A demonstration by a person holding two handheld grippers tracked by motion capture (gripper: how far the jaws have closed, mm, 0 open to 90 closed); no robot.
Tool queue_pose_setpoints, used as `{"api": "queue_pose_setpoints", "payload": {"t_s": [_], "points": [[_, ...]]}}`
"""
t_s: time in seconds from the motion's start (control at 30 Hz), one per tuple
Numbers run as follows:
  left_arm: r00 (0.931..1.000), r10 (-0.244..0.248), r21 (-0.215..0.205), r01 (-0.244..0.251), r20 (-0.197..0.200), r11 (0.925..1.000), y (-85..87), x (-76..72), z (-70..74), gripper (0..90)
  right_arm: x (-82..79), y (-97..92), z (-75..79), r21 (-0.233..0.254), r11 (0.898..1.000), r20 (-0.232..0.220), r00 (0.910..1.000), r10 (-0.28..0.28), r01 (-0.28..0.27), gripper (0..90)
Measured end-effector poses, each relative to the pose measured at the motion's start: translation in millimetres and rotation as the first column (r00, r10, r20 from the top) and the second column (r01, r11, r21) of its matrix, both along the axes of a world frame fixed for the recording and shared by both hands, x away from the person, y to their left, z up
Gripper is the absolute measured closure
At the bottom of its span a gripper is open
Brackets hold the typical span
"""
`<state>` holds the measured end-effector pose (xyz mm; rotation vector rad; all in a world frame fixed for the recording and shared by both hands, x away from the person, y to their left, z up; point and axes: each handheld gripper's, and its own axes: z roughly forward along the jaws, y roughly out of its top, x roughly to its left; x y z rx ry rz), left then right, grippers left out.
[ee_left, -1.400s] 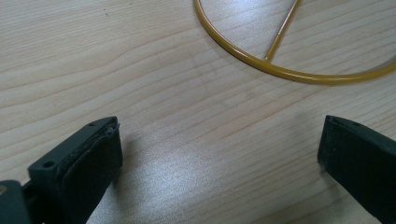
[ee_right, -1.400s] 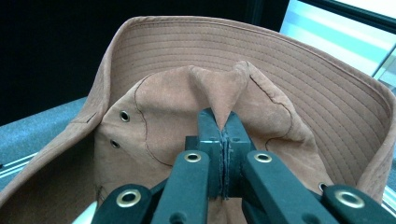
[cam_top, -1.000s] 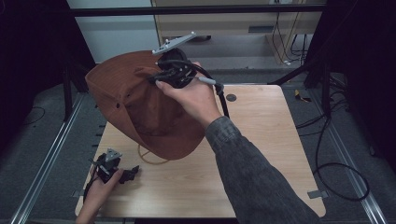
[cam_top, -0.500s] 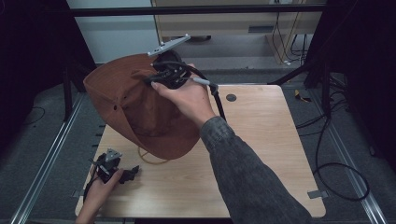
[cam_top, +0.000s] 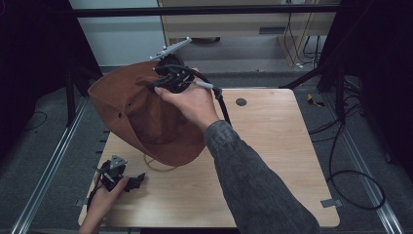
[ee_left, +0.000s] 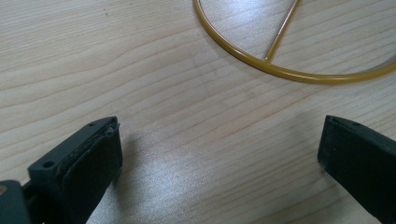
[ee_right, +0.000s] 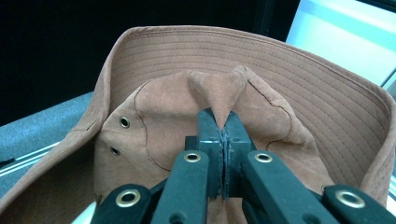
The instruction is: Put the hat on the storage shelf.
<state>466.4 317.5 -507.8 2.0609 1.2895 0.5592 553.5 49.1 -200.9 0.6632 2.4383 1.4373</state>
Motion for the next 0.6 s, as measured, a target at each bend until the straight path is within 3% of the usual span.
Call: {"api": "queue_pose_setpoints", "payload": {"t_s": [0.6], "points": [[1.0, -0.001, -0.001, 0.001, 0.0, 1.0, 0.0, 0.0, 0.0, 0.0, 3.7, 21.5, -12.9, -0.076, 0.997, -0.009, 0.9999, 0.005, -0.006, 88.4]]}}
